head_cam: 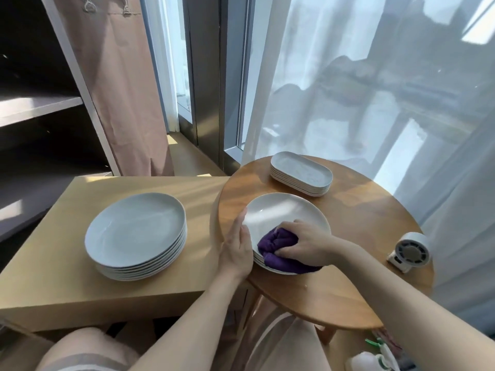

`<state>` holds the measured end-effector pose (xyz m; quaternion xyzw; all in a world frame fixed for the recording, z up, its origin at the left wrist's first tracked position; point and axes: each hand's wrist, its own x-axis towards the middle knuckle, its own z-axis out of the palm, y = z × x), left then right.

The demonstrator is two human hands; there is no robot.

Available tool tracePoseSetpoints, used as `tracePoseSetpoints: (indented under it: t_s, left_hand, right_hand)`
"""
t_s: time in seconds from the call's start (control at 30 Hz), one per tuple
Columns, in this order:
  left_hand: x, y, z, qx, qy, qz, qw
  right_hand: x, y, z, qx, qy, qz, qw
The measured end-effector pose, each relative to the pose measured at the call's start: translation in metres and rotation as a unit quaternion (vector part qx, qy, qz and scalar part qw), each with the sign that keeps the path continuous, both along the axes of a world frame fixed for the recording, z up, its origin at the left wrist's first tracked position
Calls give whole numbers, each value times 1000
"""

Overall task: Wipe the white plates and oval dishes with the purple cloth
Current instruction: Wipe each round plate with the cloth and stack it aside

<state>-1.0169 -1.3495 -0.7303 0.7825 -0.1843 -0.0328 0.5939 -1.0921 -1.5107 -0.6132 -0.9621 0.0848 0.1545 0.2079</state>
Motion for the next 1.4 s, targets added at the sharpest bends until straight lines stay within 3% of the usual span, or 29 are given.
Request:
tracePoseSetpoints:
  t_s: [0.2, 0.33, 0.6, 0.8, 1.13, 1.3, 1.4]
  left_hand:
    - [9, 4, -1, -17, 6, -53, 998]
    - [7, 3, 0, -104, 88, -54, 989]
    - [3, 2, -1, -49, 55, -25, 997]
    - [0, -2, 0, -9, 14, 5, 1000]
    - [0, -1, 4, 61, -20, 1, 998]
    - [1, 0, 5, 83, -15, 2, 996]
    - [3, 0, 5, 89, -18, -3, 996]
  right_hand:
    - [28, 18, -17, 55, -63, 0, 997]
    - [46, 22, -25, 21, -106, -4, 994]
    - [64, 11, -33, -40, -152, -15, 987]
    - [78, 31, -43, -137, -196, -157, 958]
    - [64, -9, -26, -241, -140, -160, 947]
    - [41, -33, -9, -378, -107, -53, 918]
    - [27, -41, 3, -373, -53, -11, 926]
